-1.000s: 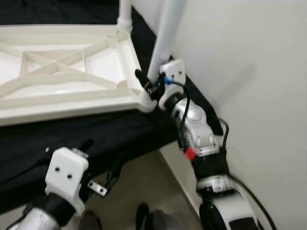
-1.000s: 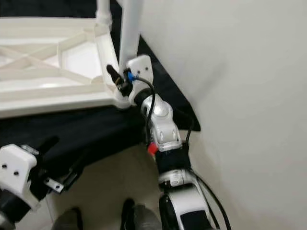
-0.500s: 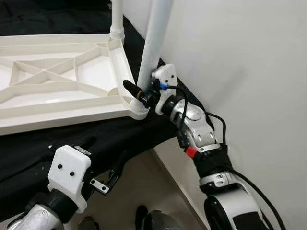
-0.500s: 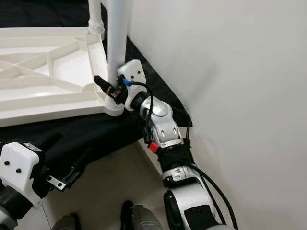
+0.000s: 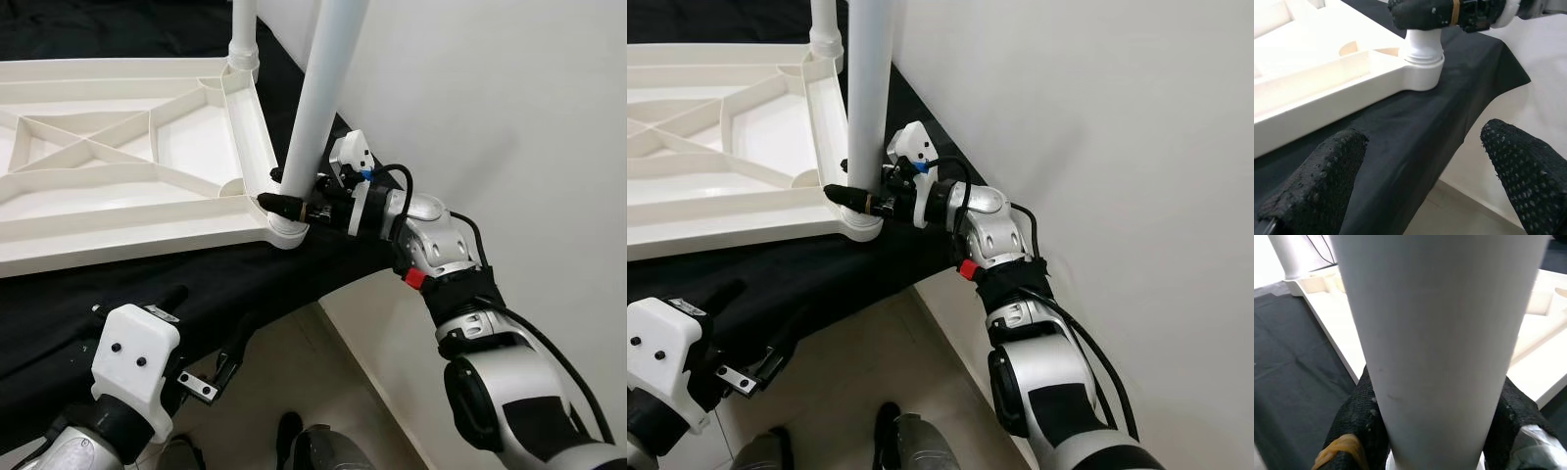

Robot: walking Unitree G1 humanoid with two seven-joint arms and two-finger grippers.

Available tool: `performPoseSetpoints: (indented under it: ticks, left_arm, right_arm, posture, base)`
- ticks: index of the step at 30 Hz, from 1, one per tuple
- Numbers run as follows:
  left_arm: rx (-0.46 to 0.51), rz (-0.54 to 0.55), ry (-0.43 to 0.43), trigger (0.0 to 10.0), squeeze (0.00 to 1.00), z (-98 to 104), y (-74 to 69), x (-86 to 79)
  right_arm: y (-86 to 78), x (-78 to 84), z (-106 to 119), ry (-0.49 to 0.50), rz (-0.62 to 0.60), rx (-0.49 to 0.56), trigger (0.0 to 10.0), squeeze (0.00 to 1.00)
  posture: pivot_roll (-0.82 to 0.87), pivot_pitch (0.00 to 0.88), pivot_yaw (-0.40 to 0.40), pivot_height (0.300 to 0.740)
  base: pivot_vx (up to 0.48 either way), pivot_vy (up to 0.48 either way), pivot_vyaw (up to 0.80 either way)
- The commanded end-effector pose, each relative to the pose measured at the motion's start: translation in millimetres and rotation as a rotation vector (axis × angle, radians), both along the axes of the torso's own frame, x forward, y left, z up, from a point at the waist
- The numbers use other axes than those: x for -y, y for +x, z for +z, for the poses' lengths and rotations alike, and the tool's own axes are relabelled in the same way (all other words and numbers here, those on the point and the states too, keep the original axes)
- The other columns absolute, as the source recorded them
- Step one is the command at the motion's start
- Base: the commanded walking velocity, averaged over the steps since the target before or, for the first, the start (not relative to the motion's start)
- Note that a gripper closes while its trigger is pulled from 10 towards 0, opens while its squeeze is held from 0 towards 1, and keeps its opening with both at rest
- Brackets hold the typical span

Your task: Building children table

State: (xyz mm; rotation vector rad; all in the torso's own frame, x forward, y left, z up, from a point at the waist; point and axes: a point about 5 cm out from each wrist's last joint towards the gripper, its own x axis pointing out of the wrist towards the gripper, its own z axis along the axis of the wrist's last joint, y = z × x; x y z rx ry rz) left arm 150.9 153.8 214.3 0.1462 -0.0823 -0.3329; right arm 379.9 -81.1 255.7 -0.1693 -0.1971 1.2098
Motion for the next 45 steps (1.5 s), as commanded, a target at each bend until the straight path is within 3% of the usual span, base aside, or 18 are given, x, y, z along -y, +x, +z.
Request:
performPoseSetpoints:
  ticks: [1,7,10,11,13,18,20,21,22,27,28,29,30,33,35,36,37,45]
  left_arm:
    - [-0.027,-0.019,-0.005,10.0,0.00,-3.0,-3.2,2.1]
    - [-0.023,-0.022,-0.012,10.0,0.00,-2.6,-2.9,3.2]
    - [-0.017,-0.032,-0.016,10.0,0.00,-1.4,-1.4,5.1]
    - [-0.017,-0.032,-0.016,10.0,0.00,-1.4,-1.4,5.1]
    - [-0.010,-0.030,-0.016,10.0,0.00,0.2,0.2,5.0]
    - [-0.003,-0.033,-0.013,10.0,0.00,1.5,1.3,5.5]
    - [0.008,-0.037,-0.014,10.0,0.00,3.8,3.8,6.8]
    - [0.008,-0.037,-0.014,10.0,0.00,3.8,3.8,6.8]
    - [0.014,-0.041,-0.016,10.0,0.00,4.8,4.6,7.5]
    - [0.018,-0.042,-0.017,10.0,0.00,5.4,4.9,7.8]
    - [0.013,-0.040,-0.016,10.0,0.00,4.5,4.0,7.4]
    - [0.013,-0.040,-0.016,10.0,0.00,4.5,4.0,7.4]
    - [0.010,-0.039,-0.018,10.0,0.00,3.5,2.9,7.3]
    - [-0.005,-0.035,-0.026,10.0,0.00,0.5,0.2,7.6]
    - [-0.008,-0.036,-0.029,10.0,0.00,-0.3,-0.5,7.9]
    - [-0.018,-0.033,-0.033,10.0,0.00,-2.1,-2.0,8.0]
    - [-0.027,-0.029,-0.033,10.0,0.00,-4.0,-3.6,7.6]
    - [-0.051,0.000,-0.037,10.0,0.00,-9.2,-9.5,3.7]
  right_arm:
    - [1.6,8.1,-2.8,0.057,-0.019,-0.021,0.0,0.00]
    - [0.5,7.1,-14.1,0.064,-0.139,-0.023,0.0,0.00]
    - [4.5,9.0,-31.2,0.014,-0.541,0.016,0.0,0.00]
    - [4.5,9.0,-31.2,0.014,-0.541,0.016,0.0,0.00]
    - [1.6,21.5,-45.7,0.022,-0.858,-0.033,0.0,0.00]
    - [-10.4,11.0,-50.4,0.050,-0.899,-0.054,0.0,0.00]
    - [-27.5,-22.1,-42.2,0.082,-0.796,-0.015,0.0,0.00]
    - [-27.5,-22.1,-42.2,0.082,-0.796,-0.015,0.0,0.00]
    - [-29.0,-37.2,-34.0,0.100,-0.709,-0.024,10.0,0.00]
    - [-26.3,-49.0,-21.1,0.130,-0.588,-0.025,10.0,0.00]
    - [-24.2,-51.2,-15.1,0.157,-0.451,-0.039,10.0,0.51]
    - [-24.2,-51.2,-15.1,0.157,-0.451,-0.039,10.0,0.51]
    - [-25.7,-50.7,-7.7,0.170,-0.283,-0.019,10.0,1.00]
    - [-28.8,-39.4,4.3,0.161,-0.060,-0.012,10.0,1.00]
    - [-29.0,-34.9,7.3,0.146,-0.033,0.006,10.0,1.00]
    - [-25.3,-27.4,10.2,0.123,-0.017,0.010,10.0,0.68]
    - [-20.6,-20.6,13.9,0.093,0.002,0.025,10.0,0.00]
    - [-6.5,-3.5,30.5,0.060,0.106,0.009,10.0,0.00]
  posture:
    - [0.20,0.333,-0.209,0.740]
    - [0.17,0.319,-0.215,0.740]
    - [0.15,0.298,-0.216,0.740]
    - [0.15,0.298,-0.216,0.740]
    - [0.15,0.292,-0.217,0.740]
    - [0.15,0.282,-0.217,0.740]
    - [0.15,0.257,-0.203,0.740]
    - [0.15,0.257,-0.203,0.740]
    - [0.15,0.259,-0.208,0.740]
    - [0.15,0.265,-0.209,0.740]
    - [0.15,0.277,-0.210,0.740]
    - [0.15,0.277,-0.210,0.740]
    - [0.16,0.290,-0.210,0.740]
    - [0.16,0.303,-0.211,0.740]
    - [0.16,0.310,-0.212,0.740]
    - [0.17,0.323,-0.214,0.740]
    - [0.18,0.336,-0.217,0.740]
    - [0.21,0.368,-0.222,0.740]
  base:
    - [0.000,0.000,0.00]
    - [0.000,0.000,0.00]
    - [0.000,0.000,0.00]
    - [0.000,0.000,0.00]
    - [0.000,0.000,0.00]
    - [0.000,0.000,0.00]
    - [0.000,0.000,0.00]
    - [0.000,0.000,0.00]
    - [0.000,0.000,0.00]
    - [0.000,0.000,0.00]
    - [0.000,0.000,0.00]
    - [0.000,0.000,0.00]
    - [0.000,0.000,0.00]
    - [0.000,0.000,0.00]
    - [0.000,0.000,0.00]
    - [0.000,0.000,0.00]
    - [0.000,0.000,0.00]
    - [0.000,0.000,0.00]
